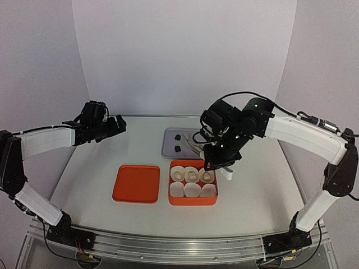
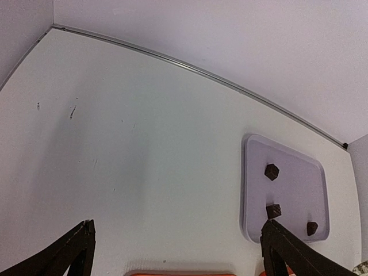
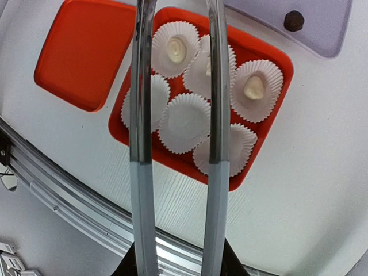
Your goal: Pack the chocolate
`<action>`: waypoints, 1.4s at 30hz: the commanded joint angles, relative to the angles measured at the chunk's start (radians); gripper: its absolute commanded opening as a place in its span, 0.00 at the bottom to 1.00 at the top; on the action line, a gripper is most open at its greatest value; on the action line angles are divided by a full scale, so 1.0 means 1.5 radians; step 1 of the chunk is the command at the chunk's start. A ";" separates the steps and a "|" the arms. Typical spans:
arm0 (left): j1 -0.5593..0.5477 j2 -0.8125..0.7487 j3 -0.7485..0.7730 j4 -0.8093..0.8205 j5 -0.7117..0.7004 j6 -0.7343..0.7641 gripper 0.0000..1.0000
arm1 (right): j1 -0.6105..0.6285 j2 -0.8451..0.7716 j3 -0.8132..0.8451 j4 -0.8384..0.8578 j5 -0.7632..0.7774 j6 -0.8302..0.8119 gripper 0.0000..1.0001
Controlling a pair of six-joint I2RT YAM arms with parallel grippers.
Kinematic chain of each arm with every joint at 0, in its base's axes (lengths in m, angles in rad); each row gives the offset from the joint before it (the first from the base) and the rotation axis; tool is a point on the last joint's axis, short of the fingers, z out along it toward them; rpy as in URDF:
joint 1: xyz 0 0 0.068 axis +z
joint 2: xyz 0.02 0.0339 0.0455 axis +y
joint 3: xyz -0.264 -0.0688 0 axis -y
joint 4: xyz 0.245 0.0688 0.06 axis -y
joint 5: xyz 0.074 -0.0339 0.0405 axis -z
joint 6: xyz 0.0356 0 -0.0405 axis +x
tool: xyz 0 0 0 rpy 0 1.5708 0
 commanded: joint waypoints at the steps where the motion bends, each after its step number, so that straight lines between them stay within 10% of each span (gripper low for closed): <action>1: 0.004 -0.007 0.019 0.012 -0.001 -0.029 1.00 | -0.111 0.007 0.033 0.006 -0.038 -0.107 0.27; 13: 0.004 0.045 0.089 -0.050 -0.007 -0.058 1.00 | -0.271 0.116 0.099 -0.122 -0.090 -0.209 0.29; 42: 0.004 0.106 0.144 -0.114 -0.028 -0.086 1.00 | -0.277 0.272 0.201 -0.217 -0.035 -0.266 0.34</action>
